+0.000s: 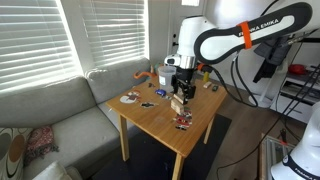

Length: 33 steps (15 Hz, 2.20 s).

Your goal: Stack the blocks

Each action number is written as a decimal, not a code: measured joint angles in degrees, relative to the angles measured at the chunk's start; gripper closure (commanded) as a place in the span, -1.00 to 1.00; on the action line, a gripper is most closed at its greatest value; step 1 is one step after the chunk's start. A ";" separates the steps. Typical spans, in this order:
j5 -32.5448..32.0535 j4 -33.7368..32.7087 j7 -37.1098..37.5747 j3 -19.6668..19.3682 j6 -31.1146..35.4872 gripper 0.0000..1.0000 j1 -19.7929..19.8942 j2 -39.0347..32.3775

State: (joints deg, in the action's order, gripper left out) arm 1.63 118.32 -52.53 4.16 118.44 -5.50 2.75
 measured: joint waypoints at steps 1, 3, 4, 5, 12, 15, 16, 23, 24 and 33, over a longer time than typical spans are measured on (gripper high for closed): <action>-0.01 -0.30 0.04 0.09 0.00 -0.18 0.00 -0.37; -0.08 -0.80 0.08 0.28 0.00 -0.18 0.00 -1.00; -0.13 -0.99 0.12 0.36 0.00 -0.18 0.00 -1.25; -0.15 -1.17 0.14 0.43 0.00 -0.18 0.00 -1.50; -0.19 -1.70 0.37 0.74 0.00 -0.18 0.00 -2.69; -0.20 -1.70 0.39 0.73 0.00 -0.18 0.10 -2.78; -0.20 -1.70 0.39 0.73 0.00 -0.18 0.12 -2.80; -0.23 -1.70 0.39 0.63 0.00 -0.18 0.18 -3.06; -0.23 -1.70 0.41 0.57 0.00 -0.18 0.21 -3.15; -0.23 -1.70 0.58 0.47 0.00 -0.18 0.28 -3.45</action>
State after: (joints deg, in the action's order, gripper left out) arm 1.40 116.62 -51.95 4.64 118.44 -5.22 -0.71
